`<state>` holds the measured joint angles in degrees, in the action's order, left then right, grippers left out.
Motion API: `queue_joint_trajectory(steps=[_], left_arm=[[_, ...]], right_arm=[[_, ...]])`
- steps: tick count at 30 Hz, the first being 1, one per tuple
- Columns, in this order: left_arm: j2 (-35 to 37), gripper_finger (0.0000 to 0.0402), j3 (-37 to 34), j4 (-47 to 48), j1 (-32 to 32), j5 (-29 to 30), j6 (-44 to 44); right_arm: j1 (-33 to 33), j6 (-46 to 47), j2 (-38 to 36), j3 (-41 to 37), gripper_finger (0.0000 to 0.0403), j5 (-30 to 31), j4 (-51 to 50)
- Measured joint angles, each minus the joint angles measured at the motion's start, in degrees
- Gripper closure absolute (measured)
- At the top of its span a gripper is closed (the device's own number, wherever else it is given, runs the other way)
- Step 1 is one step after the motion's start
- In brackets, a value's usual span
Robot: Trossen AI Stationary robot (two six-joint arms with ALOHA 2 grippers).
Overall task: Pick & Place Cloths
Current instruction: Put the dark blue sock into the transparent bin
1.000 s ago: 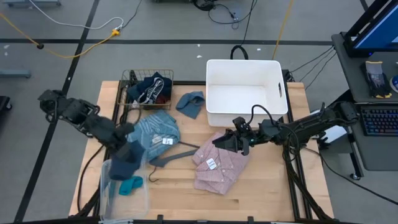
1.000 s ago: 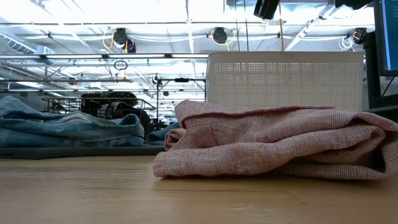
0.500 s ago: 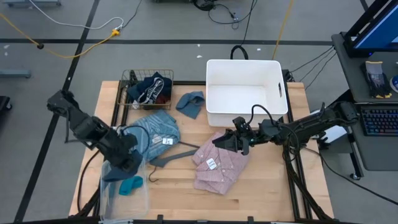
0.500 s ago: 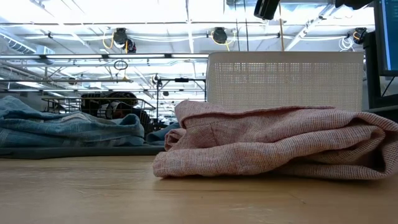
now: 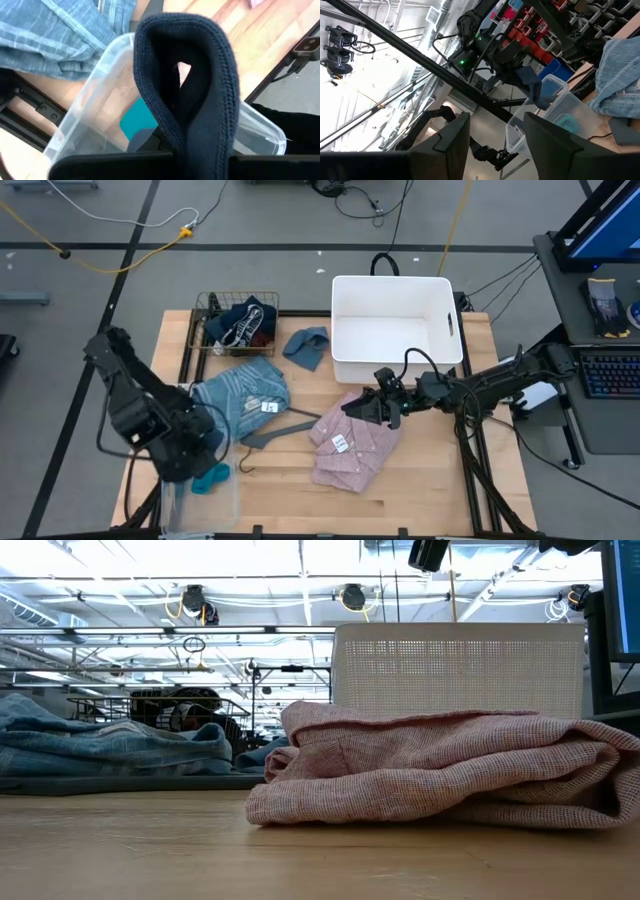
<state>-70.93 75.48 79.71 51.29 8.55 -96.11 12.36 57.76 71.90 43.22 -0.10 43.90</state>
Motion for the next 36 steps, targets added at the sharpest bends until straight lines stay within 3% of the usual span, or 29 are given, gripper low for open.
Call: queue_joint_trajectory(steps=[7,17,24,36], left_arm=[[-2.0,0.04,-1.4,-0.6,4.9,5.4,-6.9],[-5.2,0.04,-12.0,-10.4,6.0,3.3,-9.4],[-5.2,0.0382,-17.8,-14.4,6.2,-4.3,-9.2],[-5.2,0.0365,-18.7,-17.9,6.2,-4.6,-8.5]], right_arm=[[0.0,-0.1,0.0,0.0,0.0223,0.0,0.0],[0.0,-0.1,0.0,0.0,0.0221,0.0,0.0],[0.0,0.3,0.0,0.0,0.0221,0.0,0.0],[0.0,0.1,0.0,0.0,0.022,0.2,0.0]])
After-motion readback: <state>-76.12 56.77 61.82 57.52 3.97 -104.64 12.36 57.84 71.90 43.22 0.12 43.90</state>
